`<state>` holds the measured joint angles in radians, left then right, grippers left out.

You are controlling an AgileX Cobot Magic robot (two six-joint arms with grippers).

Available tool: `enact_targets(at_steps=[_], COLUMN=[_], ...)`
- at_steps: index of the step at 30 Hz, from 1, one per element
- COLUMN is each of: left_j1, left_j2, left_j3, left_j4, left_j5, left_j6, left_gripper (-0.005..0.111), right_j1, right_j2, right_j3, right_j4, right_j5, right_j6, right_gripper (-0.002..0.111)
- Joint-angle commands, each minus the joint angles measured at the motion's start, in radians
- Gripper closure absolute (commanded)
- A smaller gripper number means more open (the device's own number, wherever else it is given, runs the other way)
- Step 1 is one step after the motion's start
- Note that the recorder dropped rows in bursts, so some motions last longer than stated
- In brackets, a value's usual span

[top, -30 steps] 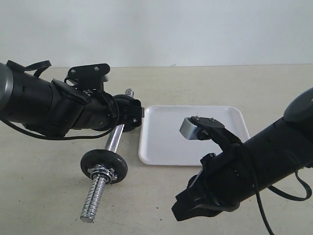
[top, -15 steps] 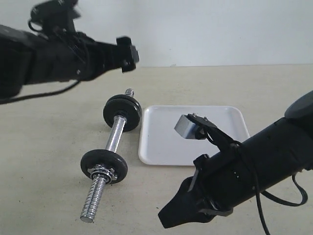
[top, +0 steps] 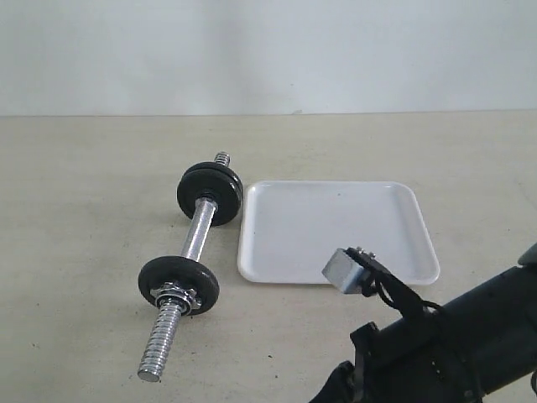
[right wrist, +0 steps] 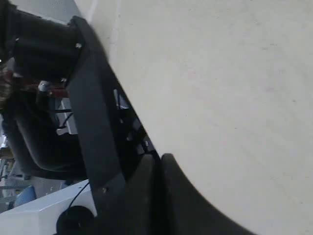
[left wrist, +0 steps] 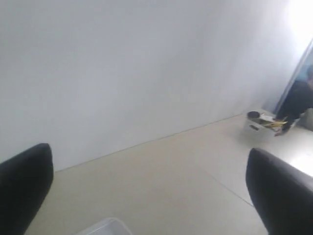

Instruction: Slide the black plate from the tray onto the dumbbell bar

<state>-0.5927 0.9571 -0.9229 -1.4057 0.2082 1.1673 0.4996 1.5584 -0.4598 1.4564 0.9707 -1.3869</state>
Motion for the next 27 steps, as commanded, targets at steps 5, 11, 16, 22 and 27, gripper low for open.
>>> enact_targets(at_steps=[5, 11, 16, 22, 27], left_j1=[0.002, 0.002, 0.002, 0.002, 0.002], left_j2=[-0.295, -0.520, -0.678, -0.816, -0.870], left_j3=[0.033, 0.033, 0.033, 0.033, 0.033], left_j4=[0.016, 0.024, 0.122, 0.520, 0.828], left_j5=[0.158, 0.241, 0.310, 0.432, 0.639], left_j6=[0.030, 0.030, -0.025, -0.437, -0.707], left_gripper=[0.002, 0.002, 0.002, 0.002, 0.002], right_j1=[0.000, 0.000, 0.000, 0.000, 0.000], right_j2=[-0.002, -0.009, -0.091, -0.239, -0.409], right_j3=[0.015, 0.015, 0.001, -0.036, -0.070], right_j4=[0.122, 0.251, 0.288, 0.288, 0.288], right_j5=[0.184, 0.250, 0.250, 0.250, 0.250], right_j6=[-0.111, -0.173, -0.185, -0.185, -0.168], right_gripper=[0.108, 0.108, 0.108, 0.108, 0.108])
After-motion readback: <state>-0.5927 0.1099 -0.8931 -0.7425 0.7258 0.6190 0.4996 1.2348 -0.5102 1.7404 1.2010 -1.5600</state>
